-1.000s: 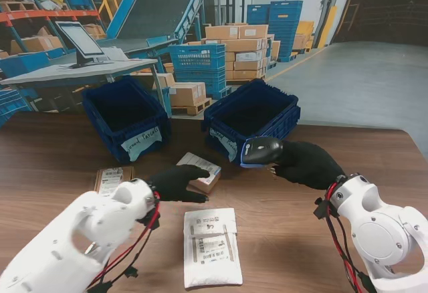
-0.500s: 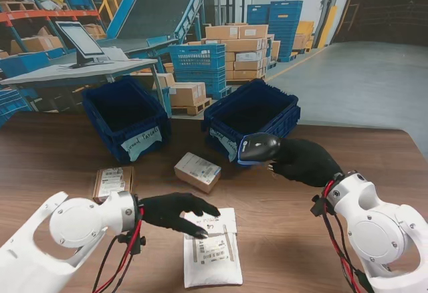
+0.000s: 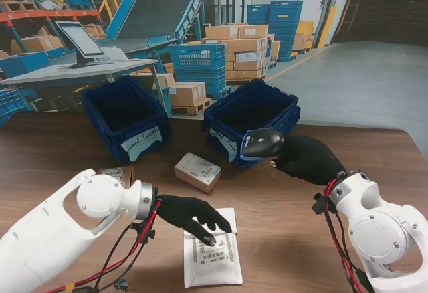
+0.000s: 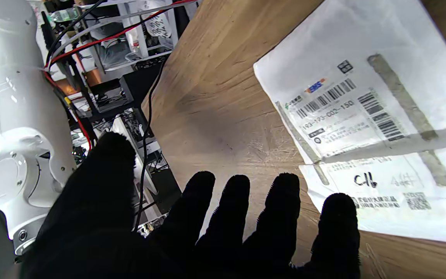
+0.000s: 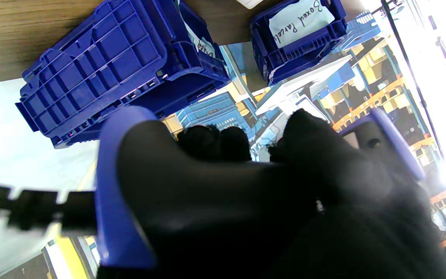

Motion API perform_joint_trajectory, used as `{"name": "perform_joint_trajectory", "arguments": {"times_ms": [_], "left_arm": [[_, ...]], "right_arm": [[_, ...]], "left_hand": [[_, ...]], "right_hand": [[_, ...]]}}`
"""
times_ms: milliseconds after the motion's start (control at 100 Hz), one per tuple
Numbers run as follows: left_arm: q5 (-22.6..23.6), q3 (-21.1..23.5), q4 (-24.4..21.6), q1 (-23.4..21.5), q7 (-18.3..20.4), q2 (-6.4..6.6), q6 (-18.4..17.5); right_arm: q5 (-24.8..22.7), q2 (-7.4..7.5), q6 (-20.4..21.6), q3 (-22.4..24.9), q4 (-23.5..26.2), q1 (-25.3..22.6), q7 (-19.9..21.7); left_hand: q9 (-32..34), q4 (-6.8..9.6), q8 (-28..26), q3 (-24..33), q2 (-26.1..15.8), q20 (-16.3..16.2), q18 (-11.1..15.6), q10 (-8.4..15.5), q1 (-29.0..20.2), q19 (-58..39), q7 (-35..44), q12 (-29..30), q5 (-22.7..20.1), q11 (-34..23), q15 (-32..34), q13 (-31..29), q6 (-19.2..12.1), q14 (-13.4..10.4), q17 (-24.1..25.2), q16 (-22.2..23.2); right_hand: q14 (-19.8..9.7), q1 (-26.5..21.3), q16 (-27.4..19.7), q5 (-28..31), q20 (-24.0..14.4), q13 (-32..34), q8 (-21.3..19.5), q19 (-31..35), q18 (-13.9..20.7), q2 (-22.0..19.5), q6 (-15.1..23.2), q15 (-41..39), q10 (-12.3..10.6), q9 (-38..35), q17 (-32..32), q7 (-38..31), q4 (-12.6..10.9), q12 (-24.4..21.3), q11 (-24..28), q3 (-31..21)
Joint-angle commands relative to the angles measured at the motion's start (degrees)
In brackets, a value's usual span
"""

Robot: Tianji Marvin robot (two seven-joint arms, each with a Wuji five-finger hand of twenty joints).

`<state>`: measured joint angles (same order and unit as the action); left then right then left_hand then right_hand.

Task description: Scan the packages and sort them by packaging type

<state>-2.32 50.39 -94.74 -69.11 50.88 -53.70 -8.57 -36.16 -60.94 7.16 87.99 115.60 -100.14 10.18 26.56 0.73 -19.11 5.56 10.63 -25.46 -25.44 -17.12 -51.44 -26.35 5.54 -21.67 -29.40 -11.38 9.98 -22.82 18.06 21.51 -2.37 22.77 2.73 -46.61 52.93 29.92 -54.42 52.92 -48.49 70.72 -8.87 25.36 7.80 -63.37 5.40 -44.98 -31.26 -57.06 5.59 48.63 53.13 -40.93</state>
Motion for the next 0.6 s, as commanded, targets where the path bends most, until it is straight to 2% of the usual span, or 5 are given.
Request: {"name": "perform_joint_trajectory", "arguments": {"times_ms": [0, 210, 340, 590], "left_arm": [[-0.74, -1.72, 1.29, 1.68, 0.96, -1.01, 0.6], [-5.23, -9.26, 7.82, 8.25, 1.75, -2.12, 0.57], [-7.27, -10.69, 9.64, 9.36, 1.68, -2.94, 1.97], [-8.12, -15.57, 13.82, 12.67, 0.61, -4.05, 1.64]], "right_arm": [[0.04, -0.46, 0.18, -0.29, -0.13, 0.33, 0.66], [0.07, -0.52, 0.27, -0.11, -0.29, 0.4, 0.37], [0.38, -0.62, -0.21, 0.27, -0.23, 0.27, 0.09], [0.44, -0.8, -0.18, 0.1, -0.3, 0.3, -0.89]], "left_hand": [[-0.61, 1.44, 0.03, -1.84, -1.81, -0.51, 1.01, 0.43, -1.91, 1.38, -0.56, 0.35, 1.23, 1.02, 0.02, 0.24, -0.62, -0.68, 0.65, -0.65], [-1.38, 1.56, 0.05, -2.56, -2.77, -0.49, 1.45, 0.49, -2.14, 1.99, -0.7, 0.39, 1.82, 1.21, -0.3, 0.88, -0.57, -0.93, 1.04, -0.64], [-2.13, 1.54, 0.05, -3.25, -3.8, -0.47, 1.75, 0.43, -2.28, 2.68, -0.87, 0.52, 2.48, 1.57, -0.55, 1.51, -0.58, -1.0, 1.44, -0.65], [-2.43, 1.73, 0.02, -4.12, -4.27, -0.71, 1.83, 0.45, -2.43, 3.21, -0.94, 0.64, 2.86, 2.09, -0.83, 1.85, -0.59, -0.89, 1.34, -0.73]], "right_hand": [[0.15, -5.95, -0.3, 4.86, -0.86, 0.13, -0.62, 0.92, 0.09, -5.05, 3.86, -0.15, -0.06, -0.47, -0.23, -1.34, 0.36, 0.23, -0.47, -6.22], [0.08, -5.95, -0.34, 4.86, -0.82, 0.15, -0.57, 0.93, 0.03, -5.08, 3.84, -0.12, -0.06, -0.49, -0.25, -1.38, 0.36, 0.2, -0.45, -6.22], [0.17, -5.98, -0.34, 4.87, -0.81, 0.14, -0.53, 0.94, 0.02, -5.07, 3.8, -0.13, -0.03, -0.5, -0.25, -1.4, 0.36, 0.17, -0.44, -6.24], [0.23, -6.0, -0.33, 4.85, -0.83, 0.26, -0.47, 1.05, 0.03, -5.07, 3.83, -0.23, 0.02, -0.52, -0.24, -1.41, 0.39, 0.17, -0.38, -6.26]]}}
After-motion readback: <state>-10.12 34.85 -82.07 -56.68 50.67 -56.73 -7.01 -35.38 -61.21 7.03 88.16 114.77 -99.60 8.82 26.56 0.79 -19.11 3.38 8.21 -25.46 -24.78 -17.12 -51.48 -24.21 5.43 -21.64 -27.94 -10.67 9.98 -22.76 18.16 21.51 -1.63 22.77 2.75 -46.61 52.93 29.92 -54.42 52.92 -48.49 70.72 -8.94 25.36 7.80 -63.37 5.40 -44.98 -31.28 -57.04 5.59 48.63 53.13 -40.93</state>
